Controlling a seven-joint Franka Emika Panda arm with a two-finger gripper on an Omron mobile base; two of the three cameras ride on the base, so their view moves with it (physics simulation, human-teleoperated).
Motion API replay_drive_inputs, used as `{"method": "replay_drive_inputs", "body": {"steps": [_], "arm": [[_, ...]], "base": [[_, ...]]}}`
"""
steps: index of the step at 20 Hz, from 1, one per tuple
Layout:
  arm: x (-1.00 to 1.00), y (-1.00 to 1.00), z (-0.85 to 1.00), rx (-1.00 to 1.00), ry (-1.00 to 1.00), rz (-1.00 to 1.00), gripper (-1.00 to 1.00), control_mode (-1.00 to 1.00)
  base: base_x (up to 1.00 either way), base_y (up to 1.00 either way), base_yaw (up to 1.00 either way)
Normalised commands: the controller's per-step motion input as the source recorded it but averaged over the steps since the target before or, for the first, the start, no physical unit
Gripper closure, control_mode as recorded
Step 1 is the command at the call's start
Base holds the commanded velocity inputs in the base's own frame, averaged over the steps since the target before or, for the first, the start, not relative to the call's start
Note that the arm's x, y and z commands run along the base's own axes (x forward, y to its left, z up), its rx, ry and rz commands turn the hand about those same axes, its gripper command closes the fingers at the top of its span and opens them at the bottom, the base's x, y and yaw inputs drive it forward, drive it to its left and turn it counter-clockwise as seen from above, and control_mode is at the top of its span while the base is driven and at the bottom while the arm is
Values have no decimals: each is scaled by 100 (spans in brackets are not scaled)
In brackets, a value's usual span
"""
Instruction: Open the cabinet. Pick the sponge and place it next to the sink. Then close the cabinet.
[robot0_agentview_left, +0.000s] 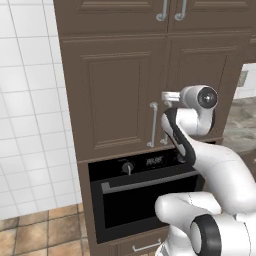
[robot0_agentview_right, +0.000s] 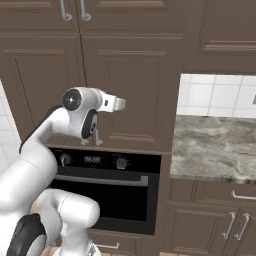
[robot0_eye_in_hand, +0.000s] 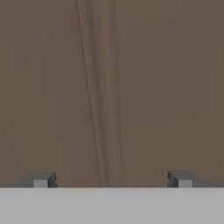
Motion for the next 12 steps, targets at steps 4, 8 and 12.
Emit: {"method": "replay_drive_inputs", "body": {"steps": [4, 8, 12], "arm": [[40, 0, -3, 6, -8, -3, -100, -100], [32, 0, 0, 6, -5, 0, -100, -100], [6, 0, 0, 1, 1, 0, -100, -100]], "base": [[0, 0, 0], [0, 0, 0], [0, 0, 0]]}}
